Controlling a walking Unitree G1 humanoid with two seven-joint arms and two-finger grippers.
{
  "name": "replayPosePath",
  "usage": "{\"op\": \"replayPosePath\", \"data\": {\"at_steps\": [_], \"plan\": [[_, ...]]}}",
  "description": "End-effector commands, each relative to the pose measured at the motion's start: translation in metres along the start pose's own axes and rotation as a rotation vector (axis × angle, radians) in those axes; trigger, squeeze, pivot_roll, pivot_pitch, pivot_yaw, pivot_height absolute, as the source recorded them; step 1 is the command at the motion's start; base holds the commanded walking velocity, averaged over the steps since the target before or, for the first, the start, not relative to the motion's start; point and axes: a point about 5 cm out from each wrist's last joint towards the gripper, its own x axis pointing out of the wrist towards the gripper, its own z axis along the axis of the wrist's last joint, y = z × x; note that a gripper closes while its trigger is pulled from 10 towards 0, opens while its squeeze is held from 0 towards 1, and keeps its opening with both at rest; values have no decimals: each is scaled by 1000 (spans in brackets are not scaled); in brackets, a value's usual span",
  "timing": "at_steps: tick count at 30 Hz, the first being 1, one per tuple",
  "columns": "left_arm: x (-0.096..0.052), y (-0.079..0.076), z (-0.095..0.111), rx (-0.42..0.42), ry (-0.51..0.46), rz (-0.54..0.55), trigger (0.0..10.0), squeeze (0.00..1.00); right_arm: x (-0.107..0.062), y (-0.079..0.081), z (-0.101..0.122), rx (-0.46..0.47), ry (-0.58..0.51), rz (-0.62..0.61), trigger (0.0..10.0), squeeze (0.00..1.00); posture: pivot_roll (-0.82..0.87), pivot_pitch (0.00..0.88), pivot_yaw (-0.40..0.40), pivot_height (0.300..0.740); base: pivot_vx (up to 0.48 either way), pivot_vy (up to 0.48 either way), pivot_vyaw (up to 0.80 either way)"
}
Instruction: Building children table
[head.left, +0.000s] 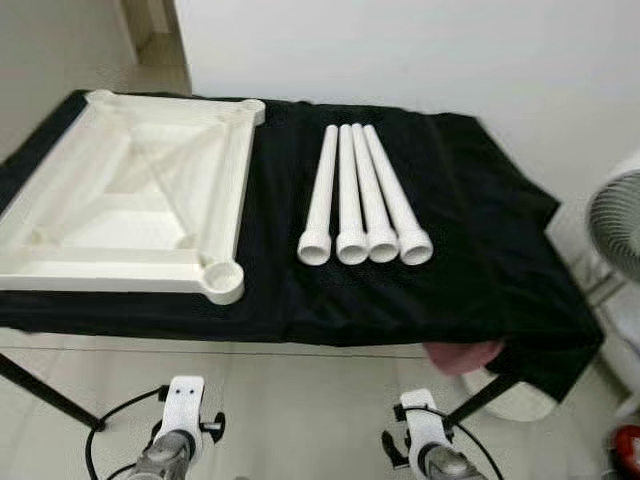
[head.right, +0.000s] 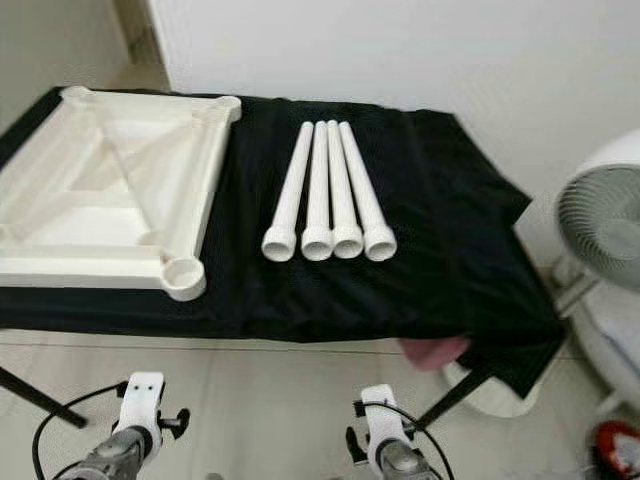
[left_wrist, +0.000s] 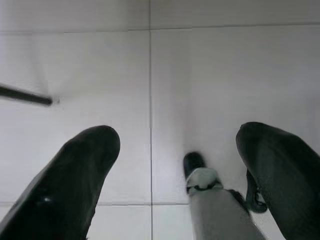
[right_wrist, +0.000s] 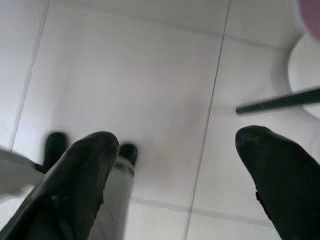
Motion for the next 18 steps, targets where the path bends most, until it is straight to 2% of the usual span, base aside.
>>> {"op": "replayPosePath", "data": {"at_steps": [1, 3, 10, 13, 18], "plan": [[-3, 7, -8, 2, 29, 21, 10000, 0, 1, 3, 3, 11, -5, 6, 10000, 0, -46, 0, -16, 740, 0, 454, 0], [-3, 7, -8, 3, 29, 21, 10000, 0, 1, 3, 4, 11, -6, 6, 10000, 0, -45, 0, -16, 740, 0, 311, 0], [-2, 5, -6, 59, 19, 2, 10000, 0, 2, 3, 5, 6, -8, 6, 10000, 0, -43, 0, -16, 740, 0, 0, 0], [-2, 2, -5, 114, 19, -23, 10000, 0, 2, 3, 5, 5, -9, 7, 10000, 0, -43, 0, -16, 740, 0, 0, 0], [-2, 1, -5, 126, 18, -41, 10000, 0, 2, 4, 5, 4, -9, 10, 10000, 0, -39, 0, -12, 740, 0, 0, 0]]}}
